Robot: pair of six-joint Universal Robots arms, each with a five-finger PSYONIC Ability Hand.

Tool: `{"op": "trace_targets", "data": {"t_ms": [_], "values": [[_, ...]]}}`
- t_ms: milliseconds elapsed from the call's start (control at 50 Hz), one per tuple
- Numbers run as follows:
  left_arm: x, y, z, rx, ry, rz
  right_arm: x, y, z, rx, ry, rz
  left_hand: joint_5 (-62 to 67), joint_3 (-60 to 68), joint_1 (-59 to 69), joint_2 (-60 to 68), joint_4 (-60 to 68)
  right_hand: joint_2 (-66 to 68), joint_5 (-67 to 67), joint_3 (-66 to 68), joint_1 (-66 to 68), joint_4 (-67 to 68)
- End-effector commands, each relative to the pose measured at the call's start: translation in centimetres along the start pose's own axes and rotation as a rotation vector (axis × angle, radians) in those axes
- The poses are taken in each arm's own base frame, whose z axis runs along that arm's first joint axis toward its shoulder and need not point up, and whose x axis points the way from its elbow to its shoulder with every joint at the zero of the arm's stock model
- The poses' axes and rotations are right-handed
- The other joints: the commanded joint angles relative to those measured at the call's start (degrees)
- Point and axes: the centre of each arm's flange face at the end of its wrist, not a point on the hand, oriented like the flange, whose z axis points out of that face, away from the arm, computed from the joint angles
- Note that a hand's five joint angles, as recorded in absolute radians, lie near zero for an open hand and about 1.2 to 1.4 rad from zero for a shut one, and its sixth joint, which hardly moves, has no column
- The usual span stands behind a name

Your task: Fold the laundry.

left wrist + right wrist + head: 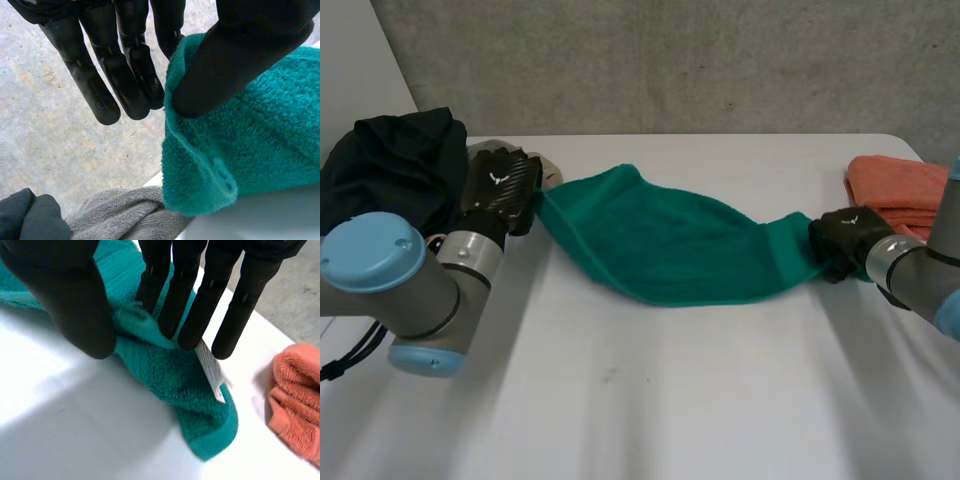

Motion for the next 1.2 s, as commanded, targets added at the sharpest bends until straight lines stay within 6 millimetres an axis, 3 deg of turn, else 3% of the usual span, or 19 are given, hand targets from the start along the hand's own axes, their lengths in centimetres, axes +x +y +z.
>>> {"op": "trace_targets", "data": {"t_ms": [20,120,200,340,420,480,560,640,680,780,820,840,880,960,1020,1080,1160,1200], "values": [[-0.5,-1.9,-0.9,0.03,-0.009,-0.002,0.5,-1.8,-1.6,0.041,0.023,-0.012,12.18,11.64,13.03,11.33,10.66,-0.1,-0.13,-0.18,-0.26,-0.32],[-0.4,-2.2,-1.4,0.032,-0.008,-0.004,0.6,-2.6,-1.7,0.069,0.023,-0.025,12.18,11.64,13.03,11.33,10.66,-4.15,-4.17,-4.22,-4.3,-4.37],[-0.3,-2.2,-1.6,0.028,-0.006,-0.006,0.3,-2.1,-1.2,0.063,0.01,-0.025,12.18,11.64,13.03,11.33,10.66,-2.64,-2.67,-2.71,-2.8,-2.86],[-0.4,-2.0,-1.8,0.021,-0.01,-0.009,-1.8,-1.0,0.2,0.053,-0.073,-0.061,12.18,11.64,13.03,11.33,10.66,8.28,8.26,8.21,8.13,8.06],[-0.7,-2.2,-1.7,0.024,-0.015,-0.01,-1.9,-0.9,0.3,0.051,-0.08,-0.088,12.18,11.64,13.03,11.33,10.66,28.05,28.03,27.98,27.9,27.83],[-0.9,-2.5,-1.8,0.03,-0.02,-0.009,-1.7,-1.2,0.1,0.058,-0.07,-0.099,12.18,11.64,13.03,11.33,10.66,28.09,28.06,28.01,27.93,27.87],[-1.3,-3.4,-1.9,0.038,-0.027,-0.007,-0.7,-3.0,-1.2,0.096,-0.029,-0.125,12.18,11.64,13.03,11.33,10.66,28.09,28.06,28.01,27.93,27.87],[-1.9,-4.3,-2.2,0.013,-0.029,-0.008,0.5,-6.1,-4.1,0.153,0.012,-0.197,12.18,11.64,13.03,11.33,10.66,28.09,28.06,28.01,27.93,27.87],[-2.2,-4.9,-2.5,-0.003,-0.028,-0.007,0.6,-6.8,-5.2,0.14,0.009,-0.219,12.18,11.64,13.03,11.33,10.66,28.09,28.06,28.01,27.93,27.87],[-2.7,-7.6,-4.4,-0.082,0.006,-0.004,2.0,-7.1,-9.1,-0.002,-0.02,-0.29,12.18,11.64,13.03,11.33,10.66,28.09,28.06,28.01,27.93,27.87],[-2.9,-8.8,-5.1,-0.093,0.017,-0.005,2.7,-6.8,-11.5,-0.095,-0.046,-0.333,12.18,11.64,13.03,11.33,10.66,28.09,28.06,28.01,27.93,27.87],[-3.2,-10.2,-5.9,-0.096,0.026,-0.006,2.8,-6.8,-12.4,-0.129,-0.06,-0.348,12.18,11.64,13.03,11.33,10.66,28.09,28.06,28.01,27.93,27.87],[-3.4,-11.3,-6.7,-0.096,0.033,-0.005,2.6,-6.6,-15.0,-0.206,-0.114,-0.364,12.18,11.64,13.03,11.33,10.66,28.09,28.06,28.01,27.93,27.87],[-3.4,-12.8,-9.0,-0.14,0.078,0.018,2.0,-7.0,-17.8,-0.208,-0.138,-0.364,12.18,11.64,13.03,11.33,10.66,28.09,28.06,28.01,27.93,27.87],[-3.5,-12.7,-10.5,-0.212,0.115,0.089,1.8,-6.8,-18.8,-0.186,-0.137,-0.35,12.18,11.64,13.03,11.33,10.66,28.09,28.06,28.01,27.93,27.87],[-3.7,-11.2,-11.4,-0.293,0.142,0.169,2.0,-6.0,-18.8,-0.196,-0.14,-0.339,12.18,11.64,13.03,11.33,10.66,28.09,28.06,28.01,27.93,27.87],[-3.4,-9.0,-11.2,-0.333,0.177,0.236,2.1,-5.1,-18.4,-0.204,-0.142,-0.343,12.18,11.64,13.03,11.33,10.66,28.09,28.06,28.01,27.93,27.87],[-2.9,-7.4,-10.5,-0.351,0.197,0.244,2.3,-4.5,-17.2,-0.192,-0.131,-0.341,12.18,11.64,13.03,11.33,10.66,28.09,28.06,28.01,27.93,27.87]]}}
